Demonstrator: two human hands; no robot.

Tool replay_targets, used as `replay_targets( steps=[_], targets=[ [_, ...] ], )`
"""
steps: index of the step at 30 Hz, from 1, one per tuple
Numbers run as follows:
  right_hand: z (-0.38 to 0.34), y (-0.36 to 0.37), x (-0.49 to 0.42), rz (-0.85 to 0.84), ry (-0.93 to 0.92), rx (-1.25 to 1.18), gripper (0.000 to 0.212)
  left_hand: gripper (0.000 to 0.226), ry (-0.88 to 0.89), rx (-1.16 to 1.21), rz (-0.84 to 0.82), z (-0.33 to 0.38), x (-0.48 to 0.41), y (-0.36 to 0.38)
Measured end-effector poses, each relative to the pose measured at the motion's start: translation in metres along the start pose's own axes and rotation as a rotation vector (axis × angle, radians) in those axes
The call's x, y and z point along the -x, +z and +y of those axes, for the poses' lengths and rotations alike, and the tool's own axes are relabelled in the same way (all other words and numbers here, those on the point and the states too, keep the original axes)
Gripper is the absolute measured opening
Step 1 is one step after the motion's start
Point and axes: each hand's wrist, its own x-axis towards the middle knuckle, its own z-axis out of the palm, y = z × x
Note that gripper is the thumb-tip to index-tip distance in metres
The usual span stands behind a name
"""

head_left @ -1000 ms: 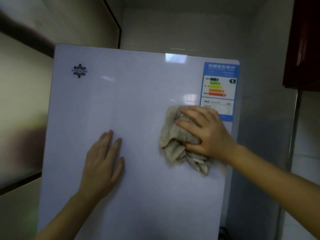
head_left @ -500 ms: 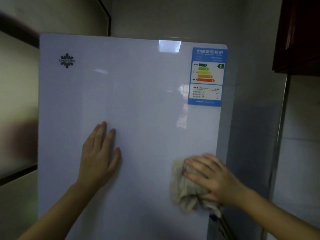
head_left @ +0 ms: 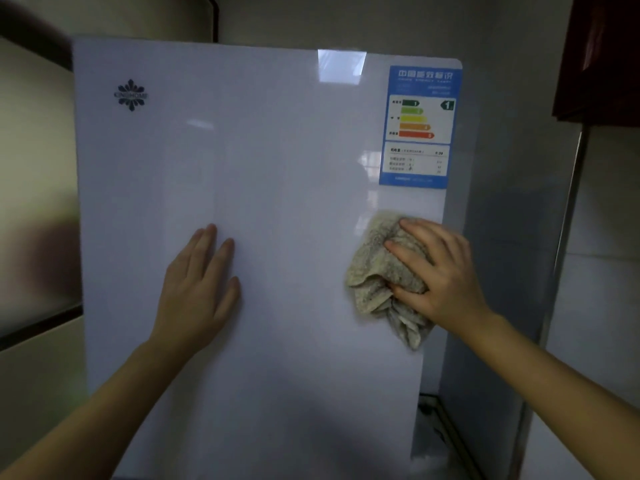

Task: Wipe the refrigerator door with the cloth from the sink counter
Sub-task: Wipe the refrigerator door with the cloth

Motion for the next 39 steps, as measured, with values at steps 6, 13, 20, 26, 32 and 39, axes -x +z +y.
replay_targets(
  steps=[6, 13, 20, 26, 32, 39],
  targets=[
    [-0.075, 0.027, 0.094, -0.214, -0.254, -0.088, 0.054, 0.053, 0.025, -0.003, 0.020, -0.007, 0.023, 0.001],
    [-0.110, 0.048, 0.128, -0.309, -0.443, -0.183, 0.047, 0.051, 0.020, -0.054, -0.016, -0.048, 0.078, -0.002],
    [-0.084, 0.050, -0.006, -0.122, -0.314, -0.098, 0.054, 0.054, -0.075, -0.093, -0.004, -0.092, 0.096, -0.002],
    [-0.086, 0.057, -0.115, 0.027, -0.086, -0.077, 0.050, 0.054, -0.063, -0.072, 0.022, -0.107, 0.095, 0.002],
    [-0.151, 0.090, -0.057, -0.059, -0.229, -0.105, 0.054, 0.053, -0.031, -0.054, 0.048, -0.117, 0.102, 0.003],
    [-0.225, 0.114, 0.047, -0.316, -0.618, -0.245, 0.039, 0.056, -0.074, -0.015, -0.013, -0.136, 0.138, 0.005]
  ],
)
